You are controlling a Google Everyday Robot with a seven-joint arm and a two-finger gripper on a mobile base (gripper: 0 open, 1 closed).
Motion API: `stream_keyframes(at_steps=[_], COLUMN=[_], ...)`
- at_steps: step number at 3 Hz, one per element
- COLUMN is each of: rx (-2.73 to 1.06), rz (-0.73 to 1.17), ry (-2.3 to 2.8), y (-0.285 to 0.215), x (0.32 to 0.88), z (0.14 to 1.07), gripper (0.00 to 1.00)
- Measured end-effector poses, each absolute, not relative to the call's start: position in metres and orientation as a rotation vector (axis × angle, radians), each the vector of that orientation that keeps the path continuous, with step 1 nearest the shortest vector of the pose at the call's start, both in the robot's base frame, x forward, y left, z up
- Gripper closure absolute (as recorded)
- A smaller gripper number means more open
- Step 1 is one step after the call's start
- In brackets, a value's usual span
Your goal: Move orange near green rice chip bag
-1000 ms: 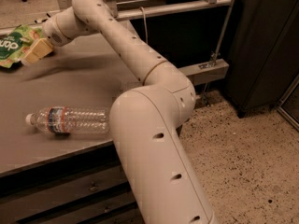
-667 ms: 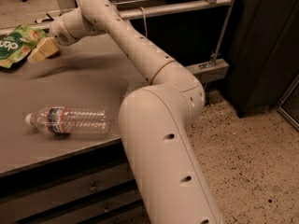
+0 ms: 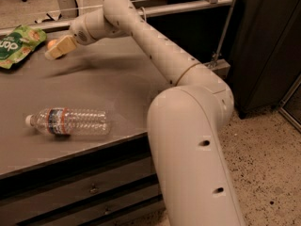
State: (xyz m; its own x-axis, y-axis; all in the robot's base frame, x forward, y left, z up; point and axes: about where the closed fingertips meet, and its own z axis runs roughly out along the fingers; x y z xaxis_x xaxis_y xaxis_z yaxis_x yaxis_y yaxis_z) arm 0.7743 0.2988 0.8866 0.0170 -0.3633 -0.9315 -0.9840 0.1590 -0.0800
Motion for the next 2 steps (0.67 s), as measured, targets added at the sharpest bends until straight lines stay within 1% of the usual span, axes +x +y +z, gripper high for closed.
stream_keyframes(at_steps=[2], rx=[-1.267], rz=[0.831], ry=[1.533], y=[0.239], x=[0.785], z=[0.888], gripper=[0.0])
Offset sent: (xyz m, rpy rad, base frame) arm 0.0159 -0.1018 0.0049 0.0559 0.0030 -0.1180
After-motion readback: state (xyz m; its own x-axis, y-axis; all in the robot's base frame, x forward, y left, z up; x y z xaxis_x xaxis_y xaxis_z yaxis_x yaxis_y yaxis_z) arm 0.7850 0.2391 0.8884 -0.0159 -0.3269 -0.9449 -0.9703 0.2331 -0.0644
